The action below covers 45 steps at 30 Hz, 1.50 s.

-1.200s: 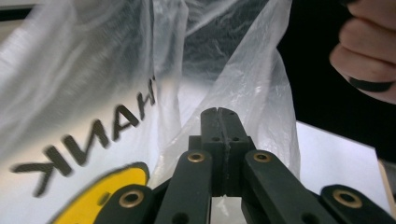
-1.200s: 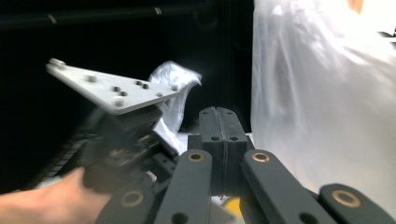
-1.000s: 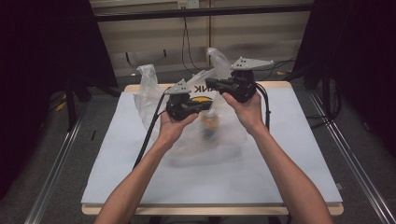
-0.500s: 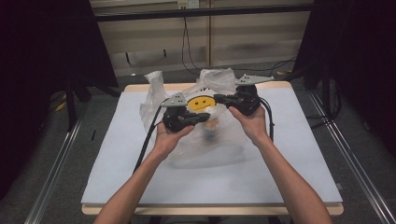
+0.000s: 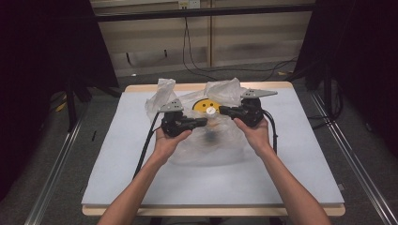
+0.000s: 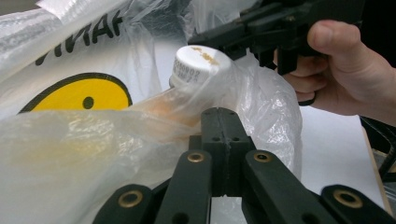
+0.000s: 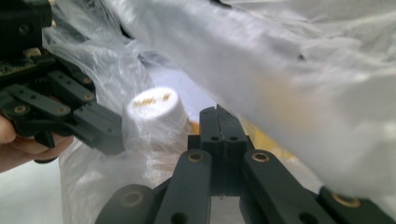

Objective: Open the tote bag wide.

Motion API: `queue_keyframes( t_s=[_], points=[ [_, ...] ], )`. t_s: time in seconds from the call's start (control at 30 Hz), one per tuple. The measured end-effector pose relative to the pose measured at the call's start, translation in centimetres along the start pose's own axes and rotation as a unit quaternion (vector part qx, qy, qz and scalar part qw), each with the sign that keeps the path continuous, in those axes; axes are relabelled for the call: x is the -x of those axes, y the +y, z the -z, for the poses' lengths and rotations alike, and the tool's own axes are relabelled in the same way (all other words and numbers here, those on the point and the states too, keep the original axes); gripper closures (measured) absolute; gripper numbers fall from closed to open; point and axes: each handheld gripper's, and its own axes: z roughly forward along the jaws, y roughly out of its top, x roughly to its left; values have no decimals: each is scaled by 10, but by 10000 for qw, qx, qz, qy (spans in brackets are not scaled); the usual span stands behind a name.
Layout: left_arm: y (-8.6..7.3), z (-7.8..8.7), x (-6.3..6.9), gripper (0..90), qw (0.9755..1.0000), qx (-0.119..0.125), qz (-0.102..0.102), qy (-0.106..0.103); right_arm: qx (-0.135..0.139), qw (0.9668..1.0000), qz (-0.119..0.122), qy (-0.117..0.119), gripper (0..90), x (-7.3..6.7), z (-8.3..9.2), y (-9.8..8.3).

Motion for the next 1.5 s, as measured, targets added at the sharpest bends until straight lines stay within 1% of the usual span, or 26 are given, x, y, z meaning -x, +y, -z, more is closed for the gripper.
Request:
queue_keyframes(
  t_s=[0.1,0.13,0.17,0.3,0.33,0.4,0.43,0.47,0.7,0.73,0.77,0.8,0.83,0.87,0.93,1.0,1.1,1.13,1.2,1.27,1.3,1.33,1.37,1.4,1.43,1.5],
  points=[
    [-7,0,-1,900,9999,-113,-50,9,-64,10000,-12,7,900,0,0,-7],
    [-10,0,-1,900,9999,-114,25,-3,-95,10000,5,-4,900,0,0,-9],
    [-15,2,-1,900,9999,-113,29,64,-201,9998,55,-41,900,0,-1,-14],
    [-22,3,-3,900,9997,-232,12,55,-282,9996,50,-24,900,2,-2,-23],
    [-28,3,-6,900,9996,-222,128,97,-333,9994,1,1,900,4,-3,-29],
    [-30,3,-8,900,9996,-236,108,96,-374,9993,-16,15,900,6,-4,-34],
    [-34,1,-10,900,9992,-327,190,148,-393,9992,-33,34,900,6,-4,-37],
    [-36,0,-12,900,9991,-369,131,134,-439,9990,-12,47,900,7,-5,-39],
    [-49,-8,-17,900,9977,-626,193,192,-576,9981,-224,60,900,10,-13,-64],
    [-55,-12,-17,900,9968,-636,404,265,-634,9977,-221,95,900,11,-14,-71],
    [-55,-12,-17,900,9968,-636,404,265,-634,9977,-221,95,900,11,-14,-71],
    [-59,-15,-21,900,9962,-829,209,156,-692,9972,-265,106,900,11,-14,-76],
    [-59,-15,-21,900,9962,-829,209,156,-717,9971,-248,97,900,12,-14,-78],
    [-62,-17,-19,900,9953,-849,393,239,-751,9967,-272,108,900,13,-15,-80],
    [-66,-21,-22,900,9948,-943,325,220,-765,9966,-279,112,900,14,-15,-81],
    [-69,-22,-25,900,9943,-974,364,230,-842,9960,-280,125,900,15,-16,-84],
    [-72,-23,-25,900,9931,-1125,267,174,-1107,9937,-180,11,900,14,-19,-90],
    [-74,-24,-23,900,9920,-1193,363,184,-1179,9929,-136,-33,900,14,-21,-91],
    [-77,-27,-21,900,9905,-1321,363,153,-1322,9911,-123,-40,900,14,-24,-94],
    [-76,-29,-20,900,9900,-1375,276,162,-1410,9899,-110,-43,900,14,-26,-95],
    [-76,-29,-21,900,9886,-1488,179,151,-1524,9882,-60,-108,900,13,-27,-95],
    [-76,-30,-19,900,9873,-1548,310,169,-1524,9882,-60,-108,900,13,-27,-95],
    [-77,-33,-18,900,9859,-1626,302,249,-1640,9864,-51,-100,900,13,-29,-95],
    [-76,-32,-20,900,9852,-1696,103,234,-1683,9857,-32,-117,900,12,-29,-94],
    [-77,-32,-18,900,9857,-1652,241,221,-1743,9845,-48,-199,900,11,-28,-93],
    [-76,-32,-18,900,9855,-1662,275,213,-1686,9855,-5,-177,900,11,-27,-94]
  ],
)
